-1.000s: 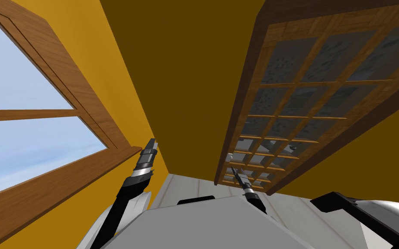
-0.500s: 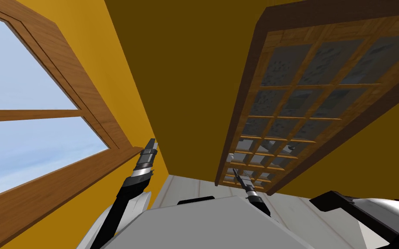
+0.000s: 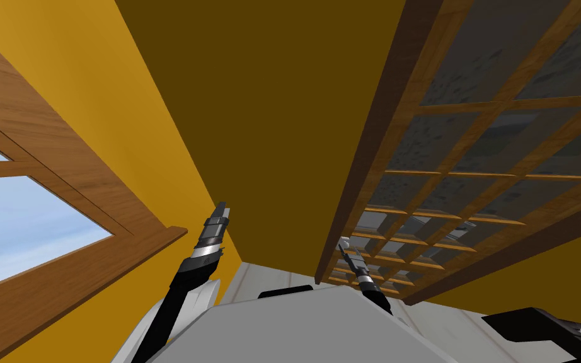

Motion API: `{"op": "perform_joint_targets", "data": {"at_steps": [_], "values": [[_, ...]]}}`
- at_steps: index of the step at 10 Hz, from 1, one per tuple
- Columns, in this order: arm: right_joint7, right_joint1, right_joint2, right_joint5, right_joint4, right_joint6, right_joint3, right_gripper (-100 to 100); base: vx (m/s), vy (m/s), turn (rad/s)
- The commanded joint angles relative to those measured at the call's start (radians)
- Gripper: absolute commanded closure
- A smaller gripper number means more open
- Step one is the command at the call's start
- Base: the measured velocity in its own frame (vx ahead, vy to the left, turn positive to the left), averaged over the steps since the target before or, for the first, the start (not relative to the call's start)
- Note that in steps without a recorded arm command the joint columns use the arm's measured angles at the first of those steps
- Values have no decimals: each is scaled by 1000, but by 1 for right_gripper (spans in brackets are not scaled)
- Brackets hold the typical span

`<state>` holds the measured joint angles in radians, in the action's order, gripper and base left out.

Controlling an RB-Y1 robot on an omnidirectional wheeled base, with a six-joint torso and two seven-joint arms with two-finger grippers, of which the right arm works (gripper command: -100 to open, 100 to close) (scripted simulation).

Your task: Pull the door open

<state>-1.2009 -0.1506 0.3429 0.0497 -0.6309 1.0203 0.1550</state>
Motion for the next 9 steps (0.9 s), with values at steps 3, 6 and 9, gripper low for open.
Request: {"op": "perform_joint_targets", "data": {"at_steps": [3, 6, 9], "values": [[-2, -4, -5, -2, 9, 3, -2, 100, 64, -4, -19], [-2, -4, -5, -2, 9, 3, -2, 100, -10, -3, 3], [36, -4, -5, 2, 8, 4, -7, 100, -4, 0, -1]]}}
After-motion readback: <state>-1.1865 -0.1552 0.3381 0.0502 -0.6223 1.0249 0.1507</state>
